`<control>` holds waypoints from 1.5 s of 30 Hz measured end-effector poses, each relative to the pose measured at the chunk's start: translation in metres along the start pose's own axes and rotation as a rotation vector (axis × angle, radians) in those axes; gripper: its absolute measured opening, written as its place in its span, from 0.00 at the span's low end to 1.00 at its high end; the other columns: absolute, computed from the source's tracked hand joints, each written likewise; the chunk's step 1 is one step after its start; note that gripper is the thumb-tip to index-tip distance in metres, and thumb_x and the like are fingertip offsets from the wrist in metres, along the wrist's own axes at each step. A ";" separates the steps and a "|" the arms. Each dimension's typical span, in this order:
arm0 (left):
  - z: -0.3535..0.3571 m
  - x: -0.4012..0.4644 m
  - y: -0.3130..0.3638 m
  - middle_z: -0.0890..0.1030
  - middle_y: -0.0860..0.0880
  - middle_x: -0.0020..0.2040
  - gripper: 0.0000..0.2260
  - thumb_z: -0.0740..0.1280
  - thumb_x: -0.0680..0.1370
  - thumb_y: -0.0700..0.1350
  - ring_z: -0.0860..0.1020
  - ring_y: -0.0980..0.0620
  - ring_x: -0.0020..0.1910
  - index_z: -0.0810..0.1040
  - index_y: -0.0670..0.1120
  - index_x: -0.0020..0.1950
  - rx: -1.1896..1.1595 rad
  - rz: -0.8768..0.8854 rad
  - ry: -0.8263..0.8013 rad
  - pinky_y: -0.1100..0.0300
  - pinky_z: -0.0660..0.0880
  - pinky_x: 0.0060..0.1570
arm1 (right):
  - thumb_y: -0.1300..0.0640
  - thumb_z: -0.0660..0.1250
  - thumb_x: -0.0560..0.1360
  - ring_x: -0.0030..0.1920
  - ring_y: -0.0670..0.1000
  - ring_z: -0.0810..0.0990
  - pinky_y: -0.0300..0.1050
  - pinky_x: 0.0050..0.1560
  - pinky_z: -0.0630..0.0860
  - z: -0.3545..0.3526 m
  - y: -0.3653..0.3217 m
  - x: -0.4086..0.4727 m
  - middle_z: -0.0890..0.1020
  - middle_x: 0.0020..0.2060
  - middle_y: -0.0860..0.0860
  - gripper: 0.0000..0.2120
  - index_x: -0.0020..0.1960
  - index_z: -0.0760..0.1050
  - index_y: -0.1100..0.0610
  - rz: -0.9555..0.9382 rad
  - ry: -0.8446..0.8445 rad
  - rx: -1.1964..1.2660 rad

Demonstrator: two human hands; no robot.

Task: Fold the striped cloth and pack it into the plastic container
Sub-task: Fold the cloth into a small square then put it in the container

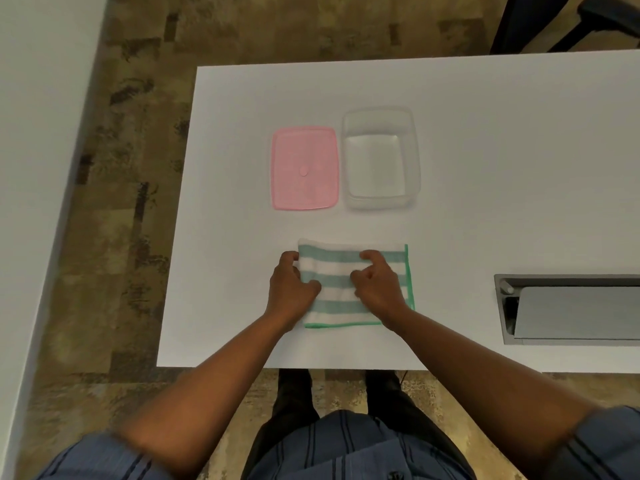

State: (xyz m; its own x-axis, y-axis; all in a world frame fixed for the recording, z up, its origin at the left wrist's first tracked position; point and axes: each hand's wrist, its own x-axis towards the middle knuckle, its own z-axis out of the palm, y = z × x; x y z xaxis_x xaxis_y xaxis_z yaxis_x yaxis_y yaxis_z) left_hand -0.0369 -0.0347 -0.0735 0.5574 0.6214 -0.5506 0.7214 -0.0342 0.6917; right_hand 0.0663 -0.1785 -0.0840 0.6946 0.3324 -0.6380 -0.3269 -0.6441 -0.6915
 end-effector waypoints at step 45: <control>0.103 0.007 -0.003 0.37 0.47 0.82 0.33 0.47 0.83 0.65 0.34 0.45 0.80 0.40 0.51 0.82 0.968 0.816 -0.266 0.46 0.41 0.79 | 0.49 0.52 0.85 0.48 0.54 0.82 0.50 0.46 0.80 -0.069 0.049 0.015 0.81 0.50 0.55 0.12 0.56 0.72 0.52 0.037 0.015 0.314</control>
State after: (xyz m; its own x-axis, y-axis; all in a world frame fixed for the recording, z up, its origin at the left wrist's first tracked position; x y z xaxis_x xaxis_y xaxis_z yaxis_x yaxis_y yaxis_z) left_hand 0.0070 -0.1112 -0.1275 0.9585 -0.0170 -0.2846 0.0764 -0.9464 0.3137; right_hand 0.1049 -0.2527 -0.1040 0.6872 0.3010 -0.6612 -0.5325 -0.4104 -0.7402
